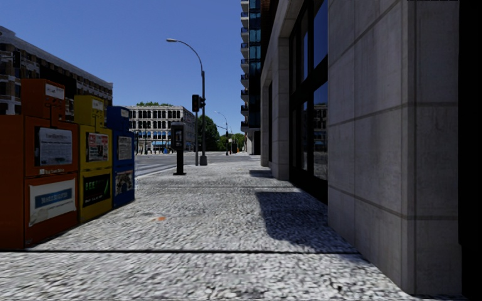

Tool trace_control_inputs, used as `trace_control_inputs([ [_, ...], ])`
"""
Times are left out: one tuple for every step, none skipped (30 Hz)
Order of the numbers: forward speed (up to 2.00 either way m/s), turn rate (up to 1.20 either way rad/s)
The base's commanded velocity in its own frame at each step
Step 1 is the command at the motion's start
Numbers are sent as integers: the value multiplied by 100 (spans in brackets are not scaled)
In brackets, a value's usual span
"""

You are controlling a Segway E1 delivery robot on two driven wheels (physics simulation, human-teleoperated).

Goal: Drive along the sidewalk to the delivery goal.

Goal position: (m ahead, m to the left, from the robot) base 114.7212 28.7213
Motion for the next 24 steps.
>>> trace_control_inputs([
  [200, 0],
  [200, 0],
  [200, 0],
  [200, 0],
  [200, 0],
  [200, 0],
  [200, 0],
  [200, 0],
  [200, 0],
  [200, 0],
  [200, 0],
  [200, 0],
  [200, 0],
  [200, 0],
  [200, 0],
  [200, 0],
  [200, 0],
  [200, 0],
  [200, 0],
  [200, 0],
  [200, 0],
  [200, 0],
  [200, 0],
  [200, 0],
])
